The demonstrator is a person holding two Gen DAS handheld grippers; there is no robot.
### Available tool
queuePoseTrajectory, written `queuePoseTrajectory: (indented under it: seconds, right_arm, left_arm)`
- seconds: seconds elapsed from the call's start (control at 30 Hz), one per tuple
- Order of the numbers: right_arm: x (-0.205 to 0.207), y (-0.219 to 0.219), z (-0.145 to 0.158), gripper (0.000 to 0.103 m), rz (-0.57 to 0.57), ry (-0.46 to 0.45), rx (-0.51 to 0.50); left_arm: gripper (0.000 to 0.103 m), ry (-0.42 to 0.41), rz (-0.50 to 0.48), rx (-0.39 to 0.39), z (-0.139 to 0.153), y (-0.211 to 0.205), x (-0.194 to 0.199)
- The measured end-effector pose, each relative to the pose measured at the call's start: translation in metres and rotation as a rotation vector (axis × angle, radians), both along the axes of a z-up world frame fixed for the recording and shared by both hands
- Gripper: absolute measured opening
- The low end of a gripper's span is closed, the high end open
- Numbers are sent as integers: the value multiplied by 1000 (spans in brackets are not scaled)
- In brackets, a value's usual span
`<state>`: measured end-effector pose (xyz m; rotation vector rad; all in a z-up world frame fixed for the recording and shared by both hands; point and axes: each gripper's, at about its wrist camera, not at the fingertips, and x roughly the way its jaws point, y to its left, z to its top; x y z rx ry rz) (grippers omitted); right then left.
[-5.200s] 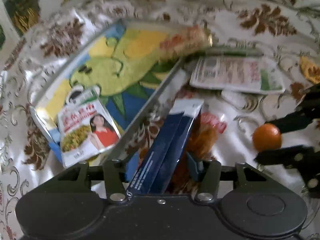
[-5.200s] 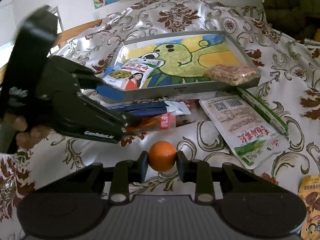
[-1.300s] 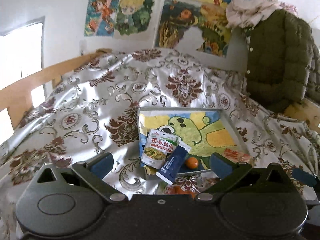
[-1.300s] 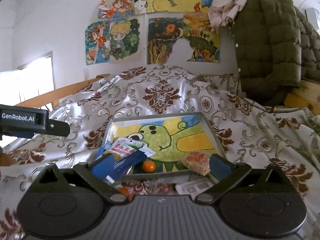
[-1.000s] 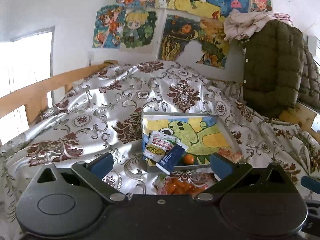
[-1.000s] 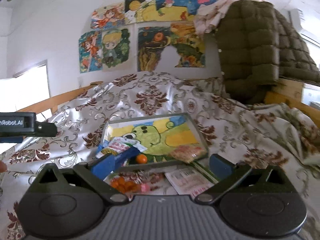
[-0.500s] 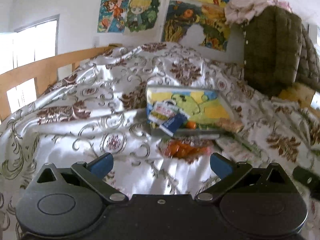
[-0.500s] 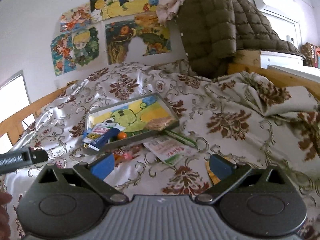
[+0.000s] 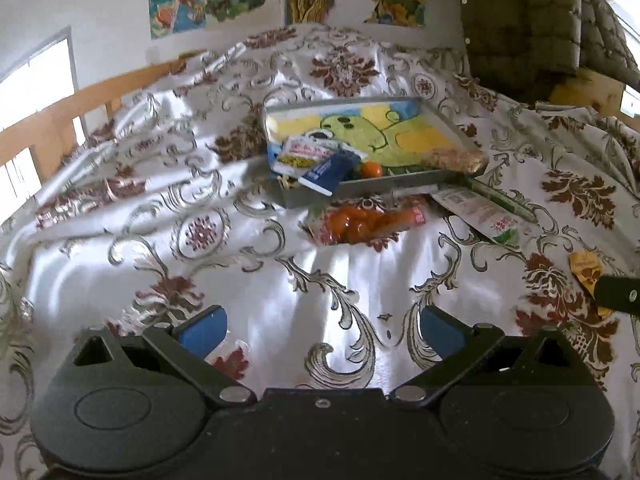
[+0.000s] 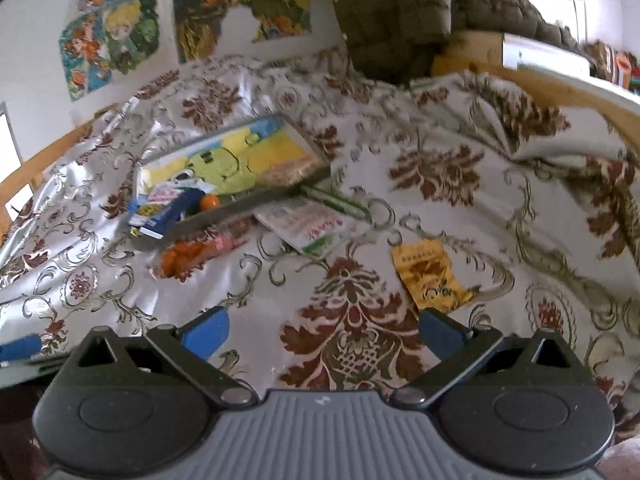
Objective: Organize snacks
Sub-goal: 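Move the right tool to the gold snack pouch while the left tool approaches the white bean packet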
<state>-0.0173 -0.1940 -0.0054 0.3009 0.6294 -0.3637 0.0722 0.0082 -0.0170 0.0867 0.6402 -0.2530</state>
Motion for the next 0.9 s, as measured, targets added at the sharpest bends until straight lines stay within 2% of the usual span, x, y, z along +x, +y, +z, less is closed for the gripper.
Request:
queuePoseTrajectory:
  seconds: [0.17, 0.23, 0.33, 0.43, 0.5, 0.57, 0.67, 0.73, 0.9]
  right_arm:
    - [23, -20, -11, 103, 47, 88, 129]
    - [31, -32, -14, 103, 53, 98, 190]
    - [41, -52, -10, 103, 57, 93, 226]
    - [55, -77, 2, 103, 85, 56, 172]
    - [62, -97, 7, 103, 58, 44, 95]
    - [67, -119, 6, 103, 11, 53, 67]
    - [63, -143, -4, 103, -54, 44, 139]
    - [62, -152, -10, 103, -69, 43, 178]
    - [69, -155, -15, 103, -67, 62, 149]
  left_arm:
    - [102, 55, -47, -48, -6, -12, 16]
    - [102, 65, -87, -45, -6, -21, 23]
    - [102, 72, -120, -49, -4, -35, 33]
    - [102, 102, -132, -48, -4, -49, 46]
    - [102, 121, -144, -42, -6, -60, 55]
    - [102, 137, -164, -18, -10, -75, 63]
    - [102, 143, -181, 9, -15, -94, 73]
    - [102, 161, -184, 0, -17, -104, 79]
    - [102, 198, -184, -29, -20, -125, 92]
